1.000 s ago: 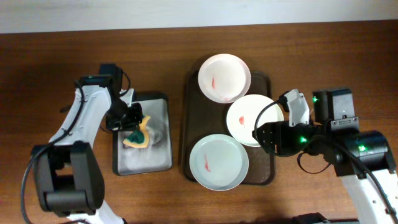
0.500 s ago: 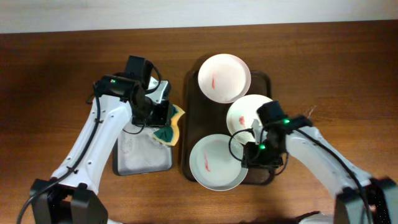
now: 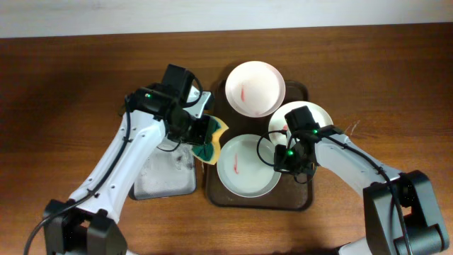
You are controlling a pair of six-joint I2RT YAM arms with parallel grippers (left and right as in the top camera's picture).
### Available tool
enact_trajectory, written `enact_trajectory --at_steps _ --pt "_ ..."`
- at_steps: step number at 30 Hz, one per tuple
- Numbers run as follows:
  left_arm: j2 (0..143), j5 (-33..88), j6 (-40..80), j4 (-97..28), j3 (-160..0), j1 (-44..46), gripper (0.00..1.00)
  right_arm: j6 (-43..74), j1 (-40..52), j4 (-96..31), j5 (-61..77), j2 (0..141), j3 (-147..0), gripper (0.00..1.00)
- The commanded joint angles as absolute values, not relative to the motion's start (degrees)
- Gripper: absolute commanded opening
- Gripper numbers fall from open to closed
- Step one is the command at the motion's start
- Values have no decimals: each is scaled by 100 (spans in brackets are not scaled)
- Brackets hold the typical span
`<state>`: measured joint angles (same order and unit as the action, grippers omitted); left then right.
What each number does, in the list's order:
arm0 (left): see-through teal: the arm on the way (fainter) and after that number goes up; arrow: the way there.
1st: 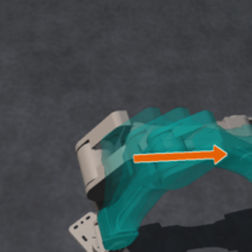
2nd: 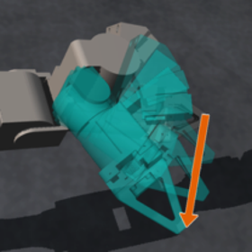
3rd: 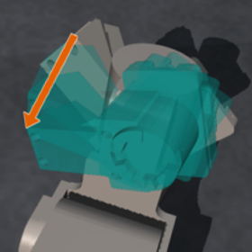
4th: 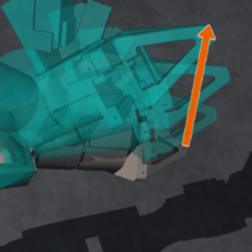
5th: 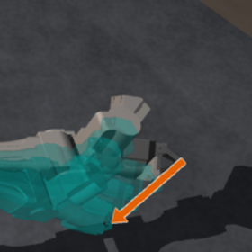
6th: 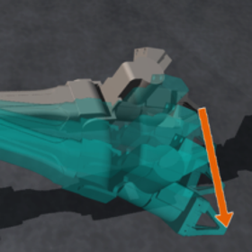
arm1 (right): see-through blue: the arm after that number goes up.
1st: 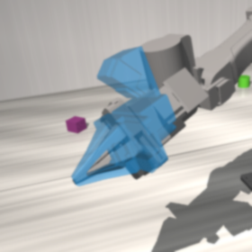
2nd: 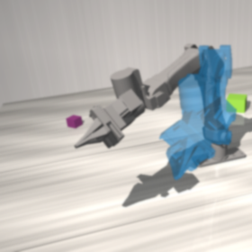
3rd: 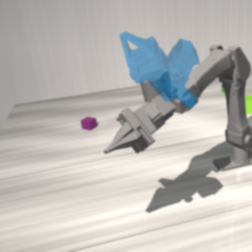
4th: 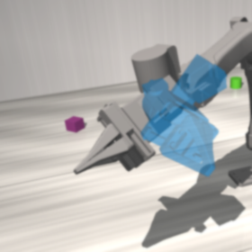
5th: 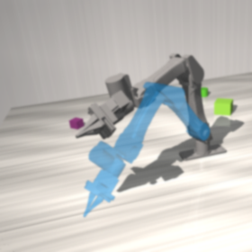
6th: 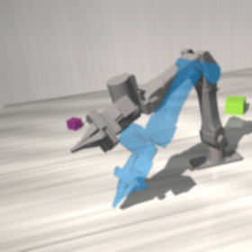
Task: Clean dirty plates on tray and stack at the side
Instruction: 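Carry the sponge with the left gripper over the held plate, then scrub the plate with the sponge while the right gripper holds it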
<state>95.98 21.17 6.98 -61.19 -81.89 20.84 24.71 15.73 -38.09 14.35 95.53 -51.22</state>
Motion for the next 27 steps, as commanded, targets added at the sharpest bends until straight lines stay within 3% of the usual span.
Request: enact_trajectory --at_steps 1,9,14,16,27 --pt "10068 2014 1225 -5776 -8248 2445 0 2379 1540 -3835 1197 9550 -5221 4" --pt "11330 2088 2338 -4984 -8248 3411 0 2379 1540 -3852 1194 9550 -5221 4" --pt "12136 3175 2705 -4235 -8248 3546 0 2381 1540 -3863 1197 9550 -5221 4" --pt "12475 3050 2749 -4270 -8248 3546 0 2381 1540 -3879 1197 9550 -5221 4" --pt "12562 -718 2873 -6418 -8897 3026 0 2386 1533 -3903 1194 9550 -5221 4"
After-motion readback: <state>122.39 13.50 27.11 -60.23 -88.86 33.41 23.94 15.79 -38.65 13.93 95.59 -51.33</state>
